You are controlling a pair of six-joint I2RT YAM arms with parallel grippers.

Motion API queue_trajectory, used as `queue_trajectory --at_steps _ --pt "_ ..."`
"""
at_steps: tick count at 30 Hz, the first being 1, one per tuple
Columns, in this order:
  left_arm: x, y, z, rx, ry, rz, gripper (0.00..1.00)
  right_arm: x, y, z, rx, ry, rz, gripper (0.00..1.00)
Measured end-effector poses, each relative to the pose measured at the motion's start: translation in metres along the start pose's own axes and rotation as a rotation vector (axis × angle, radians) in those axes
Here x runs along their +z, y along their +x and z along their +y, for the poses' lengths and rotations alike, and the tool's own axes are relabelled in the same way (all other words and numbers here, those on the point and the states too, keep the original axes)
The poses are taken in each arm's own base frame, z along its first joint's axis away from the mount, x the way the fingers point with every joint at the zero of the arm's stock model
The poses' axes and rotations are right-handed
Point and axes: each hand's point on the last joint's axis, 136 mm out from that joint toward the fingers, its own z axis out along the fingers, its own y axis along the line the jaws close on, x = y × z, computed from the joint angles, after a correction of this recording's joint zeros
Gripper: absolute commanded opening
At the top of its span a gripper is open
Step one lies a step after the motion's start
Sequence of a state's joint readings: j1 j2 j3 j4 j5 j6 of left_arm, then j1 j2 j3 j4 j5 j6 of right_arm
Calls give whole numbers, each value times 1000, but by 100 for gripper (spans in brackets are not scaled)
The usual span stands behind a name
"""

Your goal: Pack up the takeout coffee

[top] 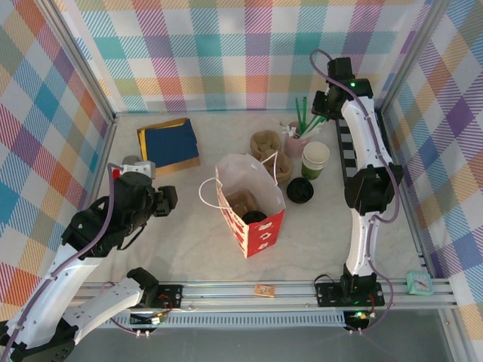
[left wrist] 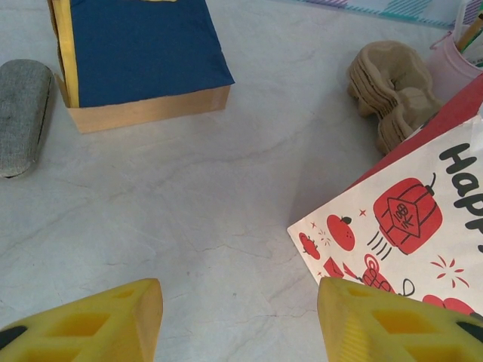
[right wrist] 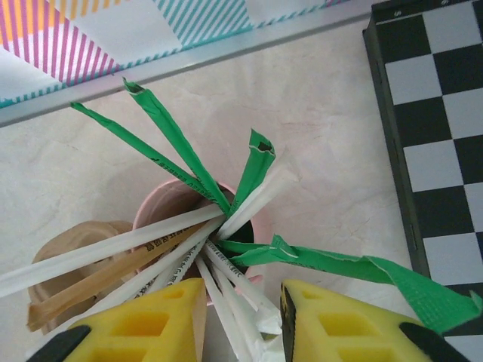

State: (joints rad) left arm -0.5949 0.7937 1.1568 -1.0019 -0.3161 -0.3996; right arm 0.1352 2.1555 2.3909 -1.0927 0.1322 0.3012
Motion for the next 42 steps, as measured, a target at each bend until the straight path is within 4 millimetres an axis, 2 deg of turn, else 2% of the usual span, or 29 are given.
queue_trajectory --at_steps 8,12,18,23,28,33,37,42 --pt "1 0 0 2 -3 5 57 5 -1 -16 23 26 10 32" --pt "1 0 0 2 -3 4 57 5 -2 -16 30 1 13 32" --pt "2 0 -1 1 -2 3 57 14 8 0 30 -102 62 34" --pt "2 0 -1 1 -2 3 57 11 11 18 30 -203 84 40" --pt "1 0 -1 0 -1 1 57 8 13 26 30 -251 95 46" --pt "0 -1 0 -1 1 -2 57 -4 8 25 31 -243 70 51" --pt "0 -1 0 -1 1 -2 57 -29 0 14 34 -182 10 59" --pt "0 -1 -1 -1 1 -2 57 -56 -20 -3 63 -126 -71 65"
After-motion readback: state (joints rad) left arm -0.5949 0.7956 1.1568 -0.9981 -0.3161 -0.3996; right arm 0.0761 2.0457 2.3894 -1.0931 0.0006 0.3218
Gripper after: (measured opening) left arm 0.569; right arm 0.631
